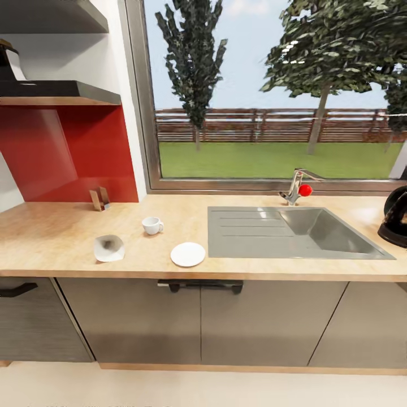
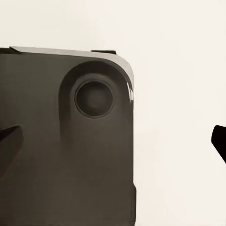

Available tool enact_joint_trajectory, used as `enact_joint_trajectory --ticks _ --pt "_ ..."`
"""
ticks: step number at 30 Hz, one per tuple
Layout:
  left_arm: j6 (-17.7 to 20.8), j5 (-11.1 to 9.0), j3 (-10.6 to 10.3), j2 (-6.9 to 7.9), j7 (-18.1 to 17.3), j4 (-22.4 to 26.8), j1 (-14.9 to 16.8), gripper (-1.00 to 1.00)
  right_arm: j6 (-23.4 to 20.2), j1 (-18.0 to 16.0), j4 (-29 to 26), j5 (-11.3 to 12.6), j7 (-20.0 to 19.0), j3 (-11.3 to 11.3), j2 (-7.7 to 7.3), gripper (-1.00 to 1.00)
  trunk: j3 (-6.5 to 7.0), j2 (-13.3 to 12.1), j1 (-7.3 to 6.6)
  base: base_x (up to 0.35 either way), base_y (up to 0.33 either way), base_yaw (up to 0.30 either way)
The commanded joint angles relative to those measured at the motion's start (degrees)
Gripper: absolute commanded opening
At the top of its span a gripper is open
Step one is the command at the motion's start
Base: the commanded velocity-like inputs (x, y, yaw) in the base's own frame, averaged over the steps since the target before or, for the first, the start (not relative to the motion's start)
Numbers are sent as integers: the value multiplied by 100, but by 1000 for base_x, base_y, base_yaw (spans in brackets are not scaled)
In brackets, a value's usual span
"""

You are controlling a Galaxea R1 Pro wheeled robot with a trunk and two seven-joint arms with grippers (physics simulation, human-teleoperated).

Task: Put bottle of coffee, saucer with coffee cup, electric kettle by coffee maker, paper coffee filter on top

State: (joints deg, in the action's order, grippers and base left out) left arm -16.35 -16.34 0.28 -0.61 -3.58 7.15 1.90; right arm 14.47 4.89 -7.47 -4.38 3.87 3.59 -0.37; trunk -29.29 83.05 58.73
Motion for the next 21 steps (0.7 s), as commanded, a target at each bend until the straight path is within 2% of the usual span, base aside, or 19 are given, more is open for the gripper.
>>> enact_joint_trajectory --ticks 1,12,21 --pt "-126 -258 1 0 -37 -39 4 100 -46 3 -8 -68 24 37 23 100 -4 2 0 -9 0 0" --pt "-135 -272 8 2 -2 -55 4 100 -59 3 70 -70 10 -20 18 100 -4 2 0 -227 0 0" --pt "-149 -442 75 25 7 -56 4 100 -87 3 14 -41 31 30 15 100 -4 2 0 -18 0 0"
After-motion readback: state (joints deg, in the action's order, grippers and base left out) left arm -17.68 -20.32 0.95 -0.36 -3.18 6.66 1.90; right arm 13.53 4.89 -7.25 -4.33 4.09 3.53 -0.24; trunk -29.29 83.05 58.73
